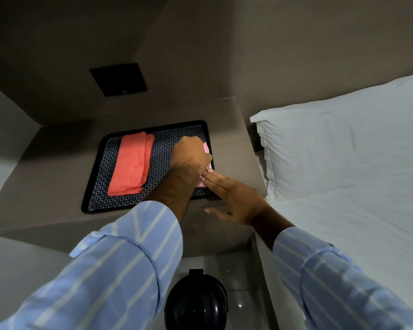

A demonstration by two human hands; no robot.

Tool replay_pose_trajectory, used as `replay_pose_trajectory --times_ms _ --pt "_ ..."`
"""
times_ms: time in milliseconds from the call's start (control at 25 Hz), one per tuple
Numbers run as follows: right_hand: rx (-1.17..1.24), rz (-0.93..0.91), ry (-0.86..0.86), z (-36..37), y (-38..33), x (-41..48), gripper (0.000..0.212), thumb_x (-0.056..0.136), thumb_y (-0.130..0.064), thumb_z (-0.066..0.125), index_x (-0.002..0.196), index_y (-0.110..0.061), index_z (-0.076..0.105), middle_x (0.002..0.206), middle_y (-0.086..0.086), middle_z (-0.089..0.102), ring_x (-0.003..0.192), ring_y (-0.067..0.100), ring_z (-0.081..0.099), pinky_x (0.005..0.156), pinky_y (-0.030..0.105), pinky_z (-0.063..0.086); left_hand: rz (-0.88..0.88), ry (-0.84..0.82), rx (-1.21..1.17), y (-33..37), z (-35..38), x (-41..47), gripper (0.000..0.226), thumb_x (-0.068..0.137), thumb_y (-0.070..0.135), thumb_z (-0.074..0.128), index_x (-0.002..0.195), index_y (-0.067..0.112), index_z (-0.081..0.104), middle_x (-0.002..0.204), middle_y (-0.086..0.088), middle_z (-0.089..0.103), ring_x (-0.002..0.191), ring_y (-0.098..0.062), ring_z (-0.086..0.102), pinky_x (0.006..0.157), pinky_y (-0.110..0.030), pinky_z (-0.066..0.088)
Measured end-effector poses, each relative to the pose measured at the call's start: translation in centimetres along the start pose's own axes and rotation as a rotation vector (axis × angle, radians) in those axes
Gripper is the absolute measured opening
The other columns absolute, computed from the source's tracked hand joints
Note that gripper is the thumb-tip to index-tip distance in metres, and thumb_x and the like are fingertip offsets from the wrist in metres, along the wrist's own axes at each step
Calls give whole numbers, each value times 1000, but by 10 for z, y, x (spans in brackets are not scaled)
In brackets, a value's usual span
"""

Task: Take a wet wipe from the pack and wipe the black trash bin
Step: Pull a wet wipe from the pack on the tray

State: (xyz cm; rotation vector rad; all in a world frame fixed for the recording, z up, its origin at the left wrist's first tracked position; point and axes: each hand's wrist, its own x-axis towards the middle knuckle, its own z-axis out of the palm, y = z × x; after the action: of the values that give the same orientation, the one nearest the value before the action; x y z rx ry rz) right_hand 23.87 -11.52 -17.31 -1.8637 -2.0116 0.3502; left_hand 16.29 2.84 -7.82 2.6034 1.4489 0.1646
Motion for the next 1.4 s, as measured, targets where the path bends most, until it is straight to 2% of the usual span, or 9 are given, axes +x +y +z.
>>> replay_pose_trajectory --times_ms 160,240,400,520,720,1000,1120,1240,1400 --pt "-27 -4 -6 3 3 -1 91 95 -64 54 166 -14 26 175 9 25 162 26 23 128 36 24 -60 61 -178 -20 -11 4 32 87 35 66 103 9 75 101 -15 76 95 -35 71 79 -31 54" --pt "-38 -16 -1 4 5 -1 93 95 -65 57 166 -14 25 175 9 24 163 25 21 127 33 21 -97 129 -301 -36 -16 4 24 89 21 60 109 14 69 100 -14 75 93 -33 71 83 -32 56" --pt "-14 -38 28 6 8 -2 96 93 -64 61 165 -11 28 174 10 27 163 25 22 127 31 19 -43 114 -265 -57 -12 3 30 85 -3 50 93 9 77 101 -14 76 95 -32 70 85 -32 57" --pt "-7 -46 23 5 8 -2 97 92 -66 60 165 -11 28 174 11 27 162 27 23 129 37 25 19 49 -175 -55 -6 4 26 91 7 51 98 -4 75 113 -20 72 107 -36 67 97 -37 54" --pt "4 -39 21 1 6 -3 97 92 -64 61 165 -9 28 174 12 27 163 27 22 129 40 27 132 42 -43 -47 1 2 44 84 42 77 97 0 75 126 -13 63 110 -28 65 97 -36 52" --pt "-1 -25 7 1 5 -3 97 93 -63 62 165 -9 27 175 11 25 163 26 21 129 37 25 -18 86 -238 -34 5 0 28 83 31 84 98 8 78 146 -5 51 123 -23 60 105 -37 50" --pt "-15 -24 16 2 6 -2 97 93 -64 61 165 -9 27 174 12 26 162 26 22 127 33 21 -63 179 -590 -29 1 -4 20 86 26 81 96 10 76 145 -6 49 107 -14 61 93 -16 48" --pt "-27 -21 11 3 6 -1 97 93 -65 60 165 -9 27 174 12 25 163 26 21 127 32 18 -49 316 -683 -26 5 -20 17 89 24 78 97 8 74 133 -6 56 103 -6 55 81 3 41" --pt "-2 -21 17 2 4 -1 97 93 -65 60 165 -8 27 174 13 26 163 28 21 129 39 24 -7 260 -586 -25 19 -32 16 97 21 68 104 6 67 106 -10 72 92 -20 69 77 -26 56"
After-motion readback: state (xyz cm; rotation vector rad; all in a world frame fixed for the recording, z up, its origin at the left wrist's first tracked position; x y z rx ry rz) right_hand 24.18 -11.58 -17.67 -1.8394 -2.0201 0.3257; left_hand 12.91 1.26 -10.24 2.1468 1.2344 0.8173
